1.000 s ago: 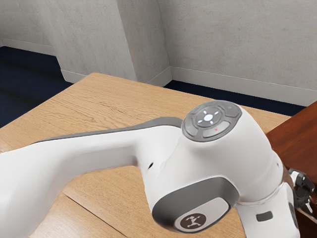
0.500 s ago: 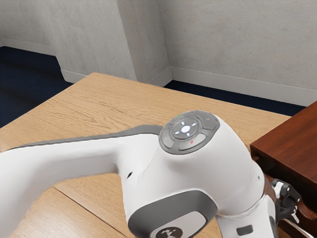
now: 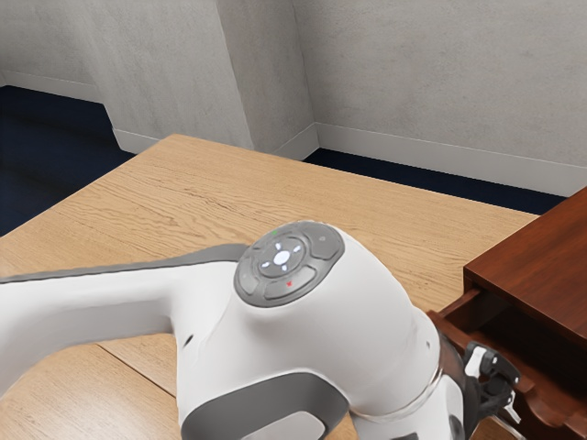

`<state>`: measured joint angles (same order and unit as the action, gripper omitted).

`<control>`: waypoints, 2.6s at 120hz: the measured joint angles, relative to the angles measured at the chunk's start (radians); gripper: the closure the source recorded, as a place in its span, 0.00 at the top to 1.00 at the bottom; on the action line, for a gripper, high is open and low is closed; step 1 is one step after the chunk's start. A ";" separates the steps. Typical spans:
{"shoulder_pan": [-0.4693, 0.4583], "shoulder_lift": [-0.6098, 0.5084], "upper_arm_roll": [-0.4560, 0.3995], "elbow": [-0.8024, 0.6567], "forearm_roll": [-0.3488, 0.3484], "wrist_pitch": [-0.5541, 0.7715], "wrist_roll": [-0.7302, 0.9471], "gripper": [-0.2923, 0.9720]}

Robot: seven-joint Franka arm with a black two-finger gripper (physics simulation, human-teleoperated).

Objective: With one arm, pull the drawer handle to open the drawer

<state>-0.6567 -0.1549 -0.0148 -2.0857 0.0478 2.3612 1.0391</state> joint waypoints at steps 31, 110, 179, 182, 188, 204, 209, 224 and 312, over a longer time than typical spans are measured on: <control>0.000 -0.009 -0.011 -0.032 -0.001 0.016 -0.018 0.77; -0.003 -0.140 -0.029 -0.172 0.009 0.035 -0.064 0.77; -0.025 -0.230 -0.030 -0.262 0.047 0.040 -0.099 0.65; -0.025 -0.234 -0.030 -0.266 0.047 0.040 -0.101 0.64; -0.026 -0.239 -0.030 -0.270 0.047 0.040 -0.103 0.62; -0.027 -0.259 -0.031 -0.283 0.040 0.040 -0.107 0.58; -0.023 -0.263 -0.036 -0.285 0.035 0.039 -0.108 0.59; -0.013 -0.269 -0.047 -0.287 0.025 0.037 -0.110 0.61; 0.044 -0.434 -0.160 -0.296 0.010 -0.005 -0.163 0.75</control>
<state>-0.6127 -0.5891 -0.1751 -2.3819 0.0578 2.3564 0.8761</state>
